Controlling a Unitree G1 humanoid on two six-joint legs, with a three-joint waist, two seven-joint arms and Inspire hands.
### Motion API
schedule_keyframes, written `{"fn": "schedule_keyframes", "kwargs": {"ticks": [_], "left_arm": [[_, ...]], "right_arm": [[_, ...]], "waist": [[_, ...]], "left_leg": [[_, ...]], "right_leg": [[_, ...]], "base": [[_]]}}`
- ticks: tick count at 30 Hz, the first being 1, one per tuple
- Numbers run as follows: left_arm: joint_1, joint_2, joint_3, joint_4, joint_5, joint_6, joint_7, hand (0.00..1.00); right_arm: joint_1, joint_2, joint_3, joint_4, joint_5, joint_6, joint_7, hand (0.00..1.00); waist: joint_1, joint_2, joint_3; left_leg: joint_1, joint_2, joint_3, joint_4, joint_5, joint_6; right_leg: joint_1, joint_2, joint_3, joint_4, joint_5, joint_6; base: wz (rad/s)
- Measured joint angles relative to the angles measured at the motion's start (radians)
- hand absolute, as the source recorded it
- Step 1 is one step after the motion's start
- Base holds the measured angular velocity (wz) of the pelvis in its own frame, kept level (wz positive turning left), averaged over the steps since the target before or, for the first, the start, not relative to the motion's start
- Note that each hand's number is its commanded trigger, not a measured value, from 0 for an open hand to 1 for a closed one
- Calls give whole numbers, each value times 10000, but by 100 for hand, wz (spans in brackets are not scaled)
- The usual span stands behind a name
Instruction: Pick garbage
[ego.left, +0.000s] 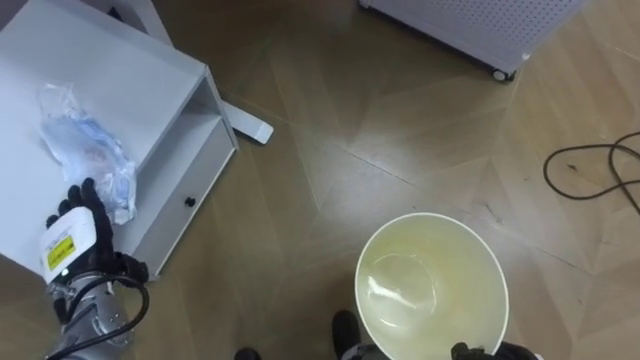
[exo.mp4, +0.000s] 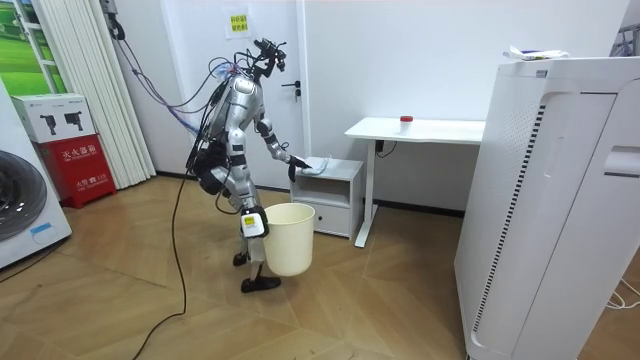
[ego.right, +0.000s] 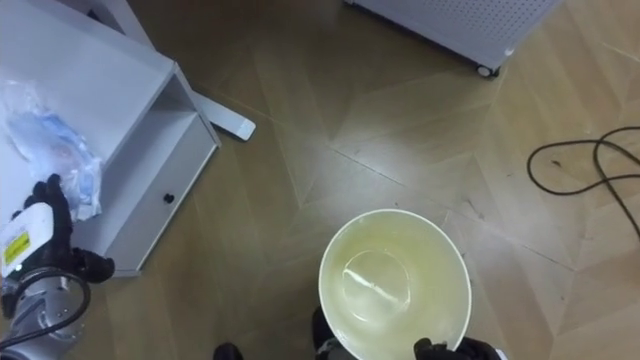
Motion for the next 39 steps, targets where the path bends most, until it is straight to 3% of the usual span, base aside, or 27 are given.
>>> {"fn": "schedule_keyframes", "kwargs": {"ticks": [3, 11, 18, 23, 29, 31, 34, 37, 39], "left_arm": [[-254, 284, 0, -4, 56, 105, -120, 100], [-126, 261, -122, -87, 59, 236, -230, 100], [87, -65, -436, 25, 23, 211, -567, 100], [321, -348, -585, 116, -231, -39, -566, 100], [673, -891, -546, 103, -984, -603, -557, 100], [687, -1339, -482, 51, -1157, -922, -546, 100], [720, -1617, -560, -162, -1295, -1209, -542, 100], [1261, -2421, -595, -855, -1319, -1599, -565, 100], [1560, -2749, -741, -1102, -1312, -1714, -596, 100]], "right_arm": [[0, -112, 1, 5, 0, 109, 57, 100], [2, -133, 11, 43, 141, 182, 66, 100], [2, -98, 81, 44, 188, 176, 63, 100], [-37, 97, 122, -38, 204, 108, -283, 100], [-96, 493, 114, -35, -90, -405, -708, 100], [-147, 697, 131, -32, -90, -715, -845, 100], [-418, 966, 184, -93, -92, -940, -956, 100], [-698, 1251, 328, -128, -539, -1187, -1053, 100], [-807, 1410, 435, -148, -789, -1252, -1064, 100]], "waist": [[-5, 78, 6], [-27, 127, 5], [-54, 82, 33], [-42, 58, 48], [82, -18, 84], [298, -19, 84], [332, -24, 86], [560, -83, 77], [572, -131, 61]], "left_leg": [[100, -76, -16, -45, 34, 11], [212, -124, -3, -154, 69, 40], [229, -98, 27, -158, 68, 40], [404, -75, -10, -170, 60, 28], [897, -94, 137, -386, 59, 42], [1116, -79, 261, -501, 55, 45], [1187, -88, 305, -564, 59, 45], [1513, -103, 475, -740, 60, 41], [1547, -107, 493, -791, 61, 39]], "right_leg": [[73, -60, -2, 18, -1, 2], [177, -101, -7, -42, 5, 28], [221, -66, 1, -66, -1, 36], [403, -42, -15, -139, 3, 33], [796, -33, 149, -301, 39, 92], [934, -4, 251, -388, 74, 112], [949, -88, 244, -398, 75, 109], [1139, -70, 305, -452, 70, 102], [1160, -92, 314, -480, 67, 96]], "base": [[6], [1], [0], [0], [-5], [-13], [-3], [-9], [-2]]}}
